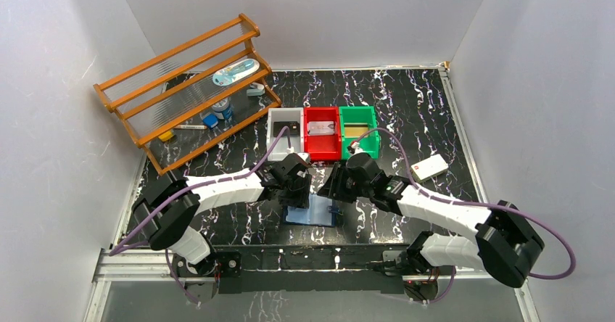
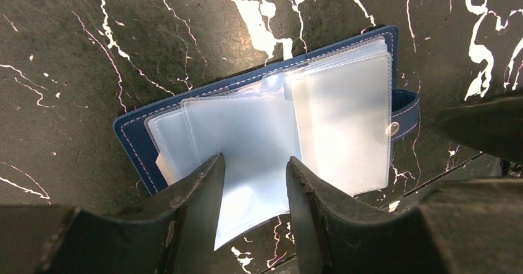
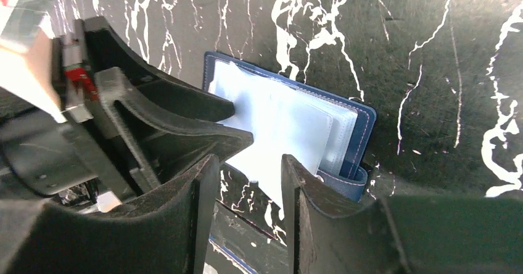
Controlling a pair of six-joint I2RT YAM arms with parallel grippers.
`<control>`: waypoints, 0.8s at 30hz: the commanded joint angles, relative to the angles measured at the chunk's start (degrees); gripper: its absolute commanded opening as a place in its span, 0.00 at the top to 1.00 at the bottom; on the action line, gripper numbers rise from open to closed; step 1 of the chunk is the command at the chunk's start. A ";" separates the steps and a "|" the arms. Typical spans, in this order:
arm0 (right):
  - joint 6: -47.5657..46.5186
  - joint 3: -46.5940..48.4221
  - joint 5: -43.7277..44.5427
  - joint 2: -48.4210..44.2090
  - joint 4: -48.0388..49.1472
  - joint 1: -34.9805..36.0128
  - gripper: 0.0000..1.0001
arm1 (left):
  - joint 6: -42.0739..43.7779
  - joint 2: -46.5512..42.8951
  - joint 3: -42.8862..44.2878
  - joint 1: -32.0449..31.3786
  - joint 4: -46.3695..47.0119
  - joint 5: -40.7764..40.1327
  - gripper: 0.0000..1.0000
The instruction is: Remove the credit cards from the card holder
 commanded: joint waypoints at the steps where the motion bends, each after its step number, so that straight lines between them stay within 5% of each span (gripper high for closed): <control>1: -0.11 2.01 3.41 -3.45 -6.35 0.25 0.48 | 0.04 2.09 -3.69 -0.32 -8.64 -4.52 0.59; 10: 9.98 -7.26 -2.21 -6.01 2.01 0.42 0.44 | 0.24 -0.43 -4.02 -0.40 -8.70 -4.27 0.58; 24: 19.27 -9.88 3.60 -4.23 6.21 4.02 0.40 | 0.35 -1.76 -4.47 -0.48 -8.73 -4.05 0.56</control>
